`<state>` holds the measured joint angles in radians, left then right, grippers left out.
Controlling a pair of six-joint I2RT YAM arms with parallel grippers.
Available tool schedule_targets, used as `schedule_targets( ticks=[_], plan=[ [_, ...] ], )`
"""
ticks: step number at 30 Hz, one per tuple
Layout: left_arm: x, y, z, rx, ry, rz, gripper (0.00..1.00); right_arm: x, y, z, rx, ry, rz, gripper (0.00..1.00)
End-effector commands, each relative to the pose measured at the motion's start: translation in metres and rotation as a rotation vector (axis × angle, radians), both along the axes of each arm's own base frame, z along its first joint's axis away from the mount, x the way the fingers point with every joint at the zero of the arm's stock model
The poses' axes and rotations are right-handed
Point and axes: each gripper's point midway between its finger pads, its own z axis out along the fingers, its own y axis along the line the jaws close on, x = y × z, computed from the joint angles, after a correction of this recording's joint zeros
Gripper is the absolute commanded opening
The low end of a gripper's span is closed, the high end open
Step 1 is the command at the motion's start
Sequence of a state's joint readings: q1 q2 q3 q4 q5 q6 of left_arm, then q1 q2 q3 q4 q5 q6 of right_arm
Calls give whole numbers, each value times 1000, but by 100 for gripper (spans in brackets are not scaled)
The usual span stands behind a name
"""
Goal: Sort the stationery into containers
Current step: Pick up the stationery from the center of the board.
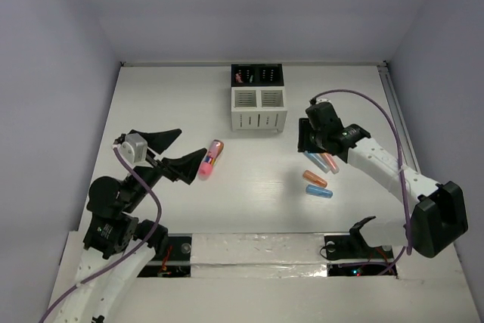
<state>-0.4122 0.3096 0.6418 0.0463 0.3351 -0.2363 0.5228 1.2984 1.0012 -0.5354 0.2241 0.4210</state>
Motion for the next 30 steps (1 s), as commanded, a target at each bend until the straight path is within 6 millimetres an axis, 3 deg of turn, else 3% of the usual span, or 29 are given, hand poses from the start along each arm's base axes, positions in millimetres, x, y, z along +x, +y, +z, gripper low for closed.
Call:
schedule_targets(
  ticks=[1, 3, 6, 15, 19, 25, 30],
  plan=[
    [-14, 7, 32, -41, -97, 8, 99, -50, -28, -18, -87, 210, -38, 54],
    [-18, 7, 34, -47, -107, 2, 99, -61, -37, -27, -130, 274, -60, 54],
    [-23, 7, 37, -55, -117, -11, 99, -61, -22, -33, -111, 323, 23, 56],
    [-34, 9, 42, -69, -143, -26, 99, -64, -32, -60, -270, 501, 118, 69],
    [-36, 10, 45, -74, -151, -24, 99, -66, -16, -71, -212, 547, 243, 70],
    [-36, 9, 44, -72, -148, -27, 99, -66, -15, -95, -233, 598, 278, 67],
    [-34, 9, 43, -66, -143, -22, 99, -65, -28, -110, -292, 622, 249, 66]
  ],
)
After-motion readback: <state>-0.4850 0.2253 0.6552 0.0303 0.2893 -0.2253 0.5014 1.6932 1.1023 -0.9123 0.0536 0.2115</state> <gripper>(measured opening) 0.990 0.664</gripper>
